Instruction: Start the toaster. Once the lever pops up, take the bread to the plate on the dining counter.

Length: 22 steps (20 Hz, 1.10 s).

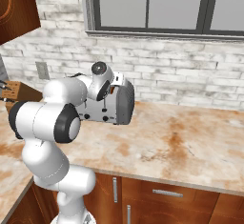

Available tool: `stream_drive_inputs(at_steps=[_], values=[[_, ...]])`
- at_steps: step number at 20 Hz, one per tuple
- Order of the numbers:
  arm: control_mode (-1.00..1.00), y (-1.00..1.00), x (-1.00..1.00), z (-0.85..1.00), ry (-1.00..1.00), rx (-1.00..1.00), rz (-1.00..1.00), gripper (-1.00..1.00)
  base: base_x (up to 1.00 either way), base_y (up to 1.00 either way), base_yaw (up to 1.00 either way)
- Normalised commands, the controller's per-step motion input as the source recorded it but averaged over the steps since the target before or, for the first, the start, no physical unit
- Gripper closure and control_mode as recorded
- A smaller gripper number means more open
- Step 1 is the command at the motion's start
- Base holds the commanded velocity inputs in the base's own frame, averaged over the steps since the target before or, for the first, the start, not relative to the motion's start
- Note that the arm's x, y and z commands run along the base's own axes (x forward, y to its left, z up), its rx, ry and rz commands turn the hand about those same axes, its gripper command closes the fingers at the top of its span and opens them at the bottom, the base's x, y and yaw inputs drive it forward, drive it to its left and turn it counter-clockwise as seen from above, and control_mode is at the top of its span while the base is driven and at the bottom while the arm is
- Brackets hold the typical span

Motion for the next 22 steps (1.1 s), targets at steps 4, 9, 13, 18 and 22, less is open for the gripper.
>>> stream_drive_inputs(at_steps=[4,9,13,18,22], values=[[-1.00,0.00,0.00,0.00,0.00,0.00,0.00,-1.00,0.00,0.00,0.00],[-1.00,0.00,0.00,0.00,0.00,0.00,0.00,-1.00,0.00,0.00,0.00],[-1.00,0.00,0.00,0.00,0.00,0.00,0.00,-1.00,0.00,0.00,0.00],[-1.00,0.00,0.00,0.00,0.00,0.00,0.00,-1.00,0.00,0.00,0.00],[-1.00,0.00,0.00,0.00,0.00,0.00,0.00,-1.00,0.00,0.00,0.00]])
